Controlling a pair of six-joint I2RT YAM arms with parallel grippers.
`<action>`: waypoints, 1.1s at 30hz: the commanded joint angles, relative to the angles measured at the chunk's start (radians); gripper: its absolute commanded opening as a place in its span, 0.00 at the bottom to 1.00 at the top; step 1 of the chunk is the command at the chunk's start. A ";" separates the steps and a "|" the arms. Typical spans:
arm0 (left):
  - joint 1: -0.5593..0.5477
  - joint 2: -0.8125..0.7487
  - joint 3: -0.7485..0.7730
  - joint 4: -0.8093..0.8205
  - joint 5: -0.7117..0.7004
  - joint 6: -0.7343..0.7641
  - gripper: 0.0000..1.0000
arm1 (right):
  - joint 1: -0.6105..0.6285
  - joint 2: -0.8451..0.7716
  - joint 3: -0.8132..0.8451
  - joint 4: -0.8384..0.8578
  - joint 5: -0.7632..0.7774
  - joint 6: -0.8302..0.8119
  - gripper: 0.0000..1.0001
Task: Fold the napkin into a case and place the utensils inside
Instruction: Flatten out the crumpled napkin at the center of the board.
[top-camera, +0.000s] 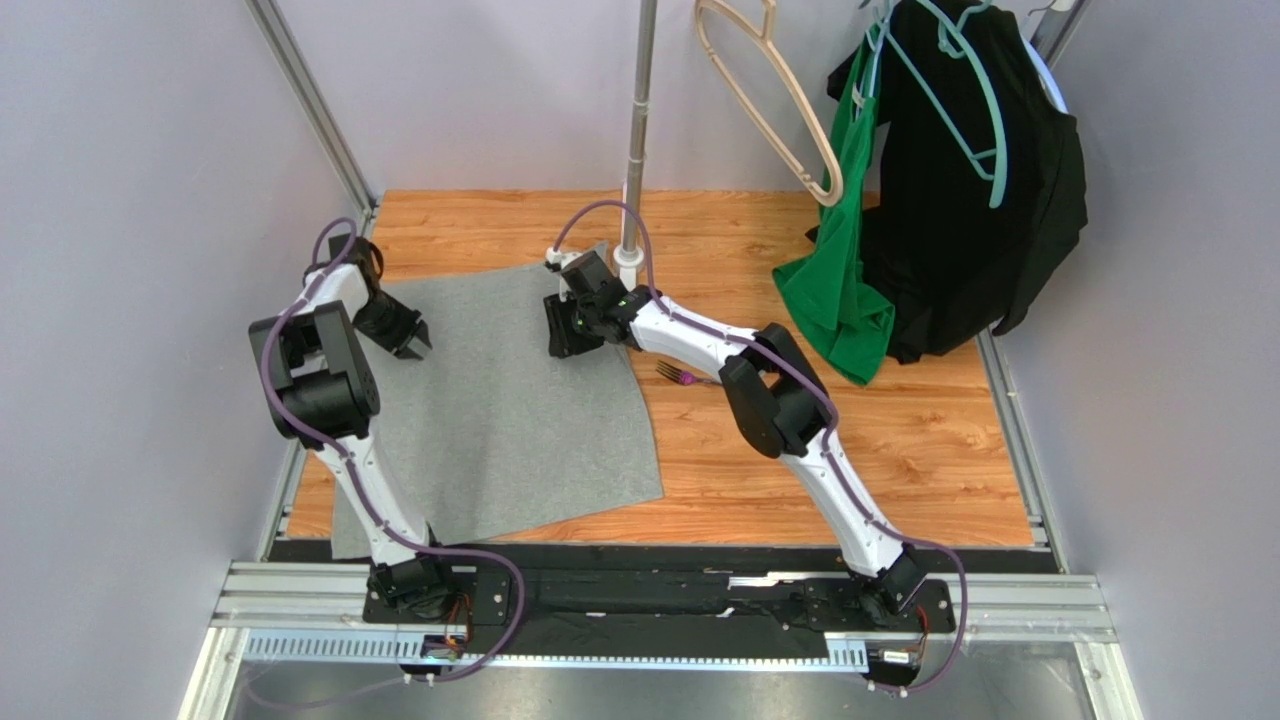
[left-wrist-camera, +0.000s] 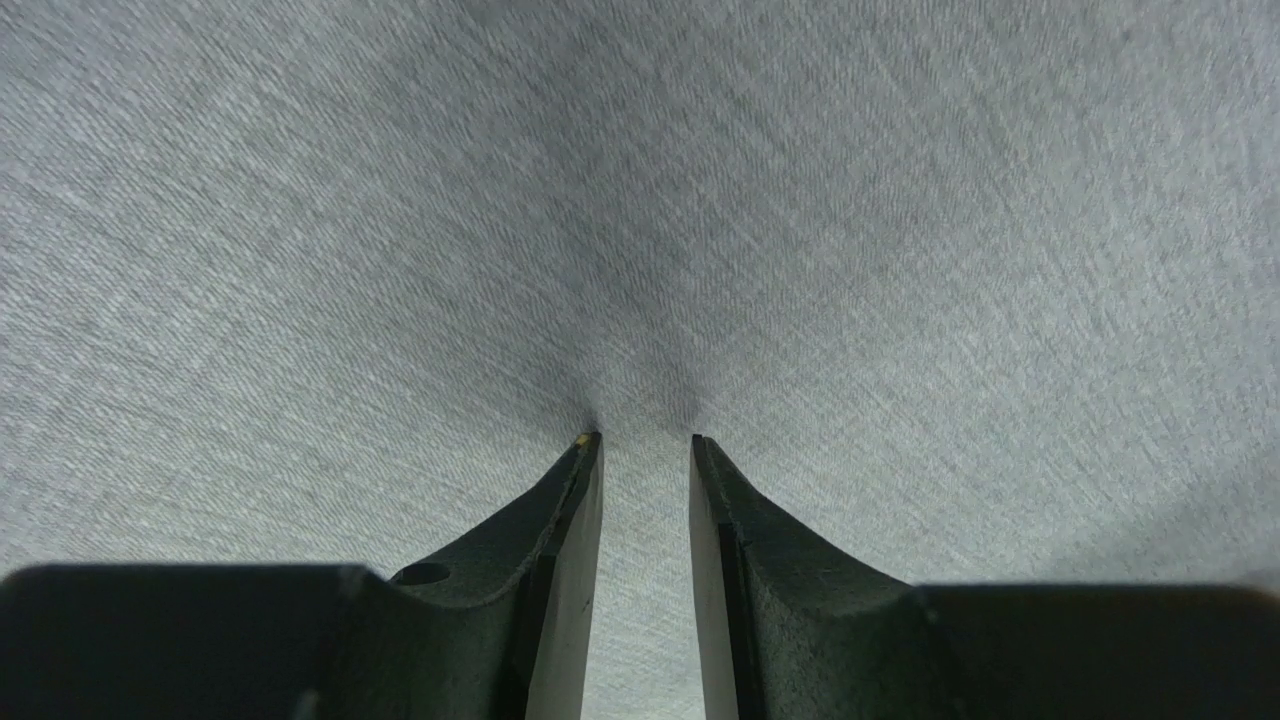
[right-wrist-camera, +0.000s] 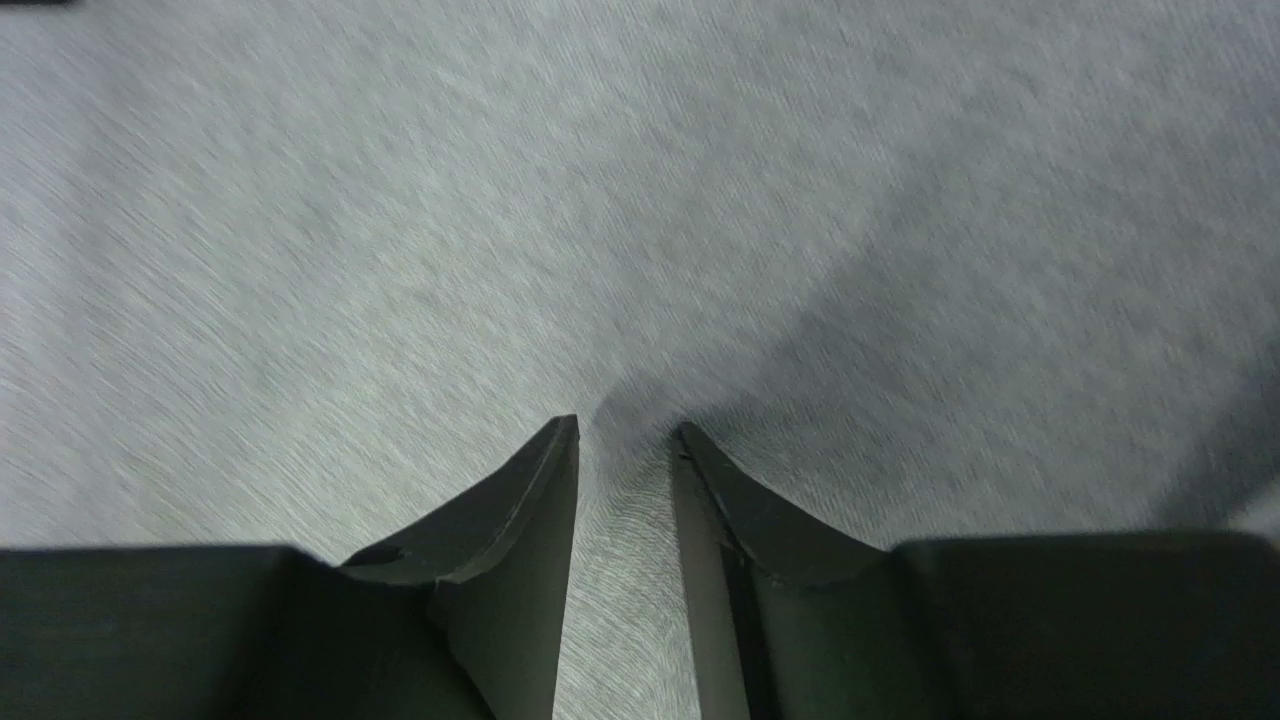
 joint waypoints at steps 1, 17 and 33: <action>0.043 0.045 0.079 -0.038 0.031 0.003 0.36 | -0.008 0.112 0.197 -0.042 0.019 0.040 0.37; 0.132 0.353 0.555 -0.192 0.007 0.091 0.41 | -0.111 0.381 0.546 0.172 -0.289 0.393 0.40; 0.019 -0.132 0.075 0.002 0.051 0.052 0.44 | -0.108 0.028 0.172 0.010 -0.205 0.089 0.64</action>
